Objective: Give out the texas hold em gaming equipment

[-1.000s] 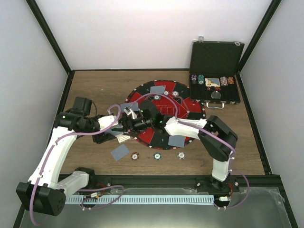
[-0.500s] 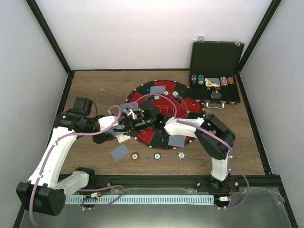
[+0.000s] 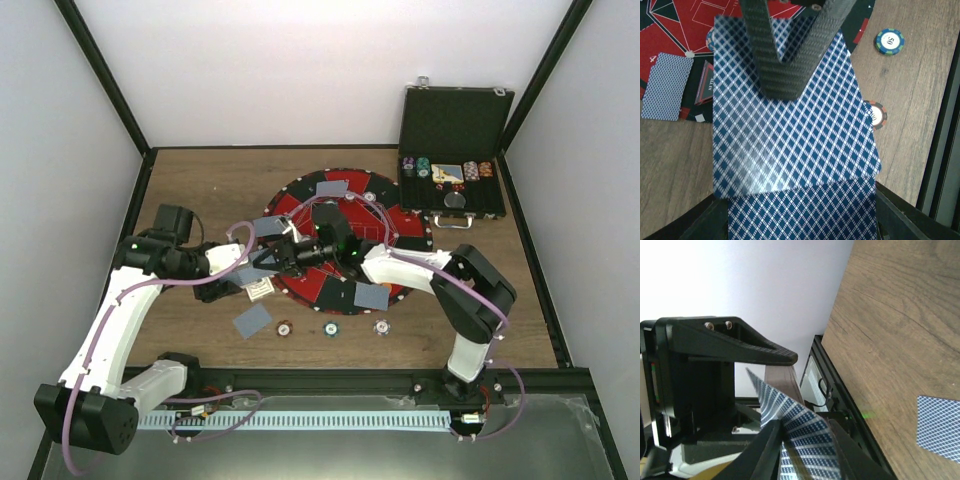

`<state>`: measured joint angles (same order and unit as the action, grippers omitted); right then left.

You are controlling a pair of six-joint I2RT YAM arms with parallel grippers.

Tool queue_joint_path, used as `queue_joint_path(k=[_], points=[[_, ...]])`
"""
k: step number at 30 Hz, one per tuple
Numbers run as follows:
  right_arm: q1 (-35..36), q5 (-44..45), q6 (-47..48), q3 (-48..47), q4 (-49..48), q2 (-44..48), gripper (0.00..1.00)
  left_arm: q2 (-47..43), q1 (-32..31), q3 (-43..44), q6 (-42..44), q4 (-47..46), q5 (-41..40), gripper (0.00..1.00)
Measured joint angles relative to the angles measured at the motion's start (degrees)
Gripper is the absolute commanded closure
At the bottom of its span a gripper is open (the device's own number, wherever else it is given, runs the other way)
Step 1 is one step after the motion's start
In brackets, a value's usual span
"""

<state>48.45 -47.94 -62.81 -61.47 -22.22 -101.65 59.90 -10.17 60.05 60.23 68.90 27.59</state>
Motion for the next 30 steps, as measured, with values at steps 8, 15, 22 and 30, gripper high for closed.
queue_joint_path(k=[8, 15, 22, 30], points=[[-0.55, 1.84, 0.63, 0.92, 2.84, 4.33, 0.99, -0.02, 0.00, 0.00, 0.02, 0.31, -0.11, 0.96], [-3.04, 3.15, 2.21, 4.66, 6.80, 10.38, 0.99, -0.04, 0.00, 0.00, 0.07, 0.31, -0.11, 0.96], [-12.70, 3.23, 4.39, 16.06, 10.34, 21.03, 0.99, -0.04, 0.00, 0.00, 0.13, 0.31, -0.11, 0.96], [-24.63, 4.70, 11.30, 31.63, 20.52, 32.28, 0.98, -0.04, 0.00, 0.09, 0.26, 0.39, -0.04, 0.96]])
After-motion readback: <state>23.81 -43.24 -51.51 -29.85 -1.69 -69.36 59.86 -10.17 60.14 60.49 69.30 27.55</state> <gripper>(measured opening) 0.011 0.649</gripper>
